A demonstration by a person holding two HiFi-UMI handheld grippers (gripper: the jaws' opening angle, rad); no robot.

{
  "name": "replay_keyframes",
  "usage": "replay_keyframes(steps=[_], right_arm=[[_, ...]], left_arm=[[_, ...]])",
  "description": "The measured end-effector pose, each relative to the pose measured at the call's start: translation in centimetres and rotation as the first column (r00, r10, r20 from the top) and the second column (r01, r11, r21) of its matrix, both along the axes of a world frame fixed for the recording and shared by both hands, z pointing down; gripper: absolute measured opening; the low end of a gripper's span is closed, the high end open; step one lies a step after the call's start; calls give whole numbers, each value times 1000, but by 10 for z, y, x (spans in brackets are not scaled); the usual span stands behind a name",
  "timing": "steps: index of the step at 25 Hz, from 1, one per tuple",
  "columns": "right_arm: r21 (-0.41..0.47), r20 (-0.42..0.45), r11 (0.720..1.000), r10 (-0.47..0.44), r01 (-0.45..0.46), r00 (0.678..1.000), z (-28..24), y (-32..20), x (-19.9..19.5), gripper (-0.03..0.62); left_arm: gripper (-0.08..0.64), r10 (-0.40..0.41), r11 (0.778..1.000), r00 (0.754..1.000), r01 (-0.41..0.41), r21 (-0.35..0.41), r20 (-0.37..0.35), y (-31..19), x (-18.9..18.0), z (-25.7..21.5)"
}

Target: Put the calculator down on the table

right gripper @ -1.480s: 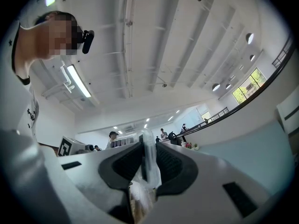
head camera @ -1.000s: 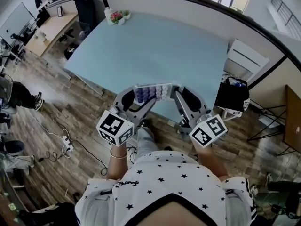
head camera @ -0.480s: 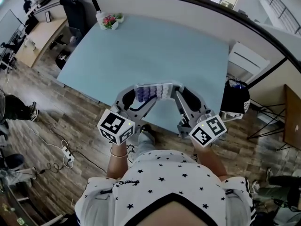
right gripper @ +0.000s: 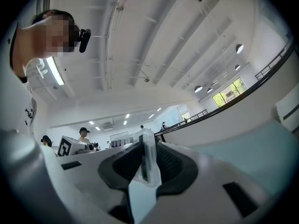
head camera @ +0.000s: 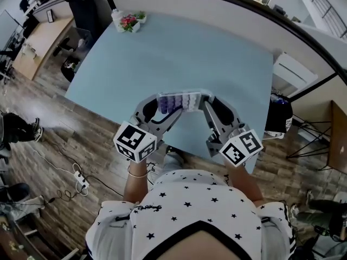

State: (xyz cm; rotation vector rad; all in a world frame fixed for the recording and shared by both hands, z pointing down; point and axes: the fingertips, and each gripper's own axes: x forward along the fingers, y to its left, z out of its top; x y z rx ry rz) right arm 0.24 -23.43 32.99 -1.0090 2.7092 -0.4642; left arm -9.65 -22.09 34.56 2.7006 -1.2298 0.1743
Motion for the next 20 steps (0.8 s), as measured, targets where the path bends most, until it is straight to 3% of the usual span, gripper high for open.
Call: replay_keyframes(steps=[11, 15, 20], right_arm=[[-52, -31, 996, 65, -67, 997, 25, -36, -26, 78], [-89, -59, 991, 92, -97, 994, 37, -64, -55, 78], [-134, -85, 979, 142, -152, 986, 59, -77, -59, 78]], left_arm=[[268, 69, 996, 998, -70, -52, -14, -41, -26, 27], [268, 107, 990, 994, -108, -88, -18, -73, -55, 40], [268, 153, 978, 988, -156, -141, -36, -89, -59, 64]])
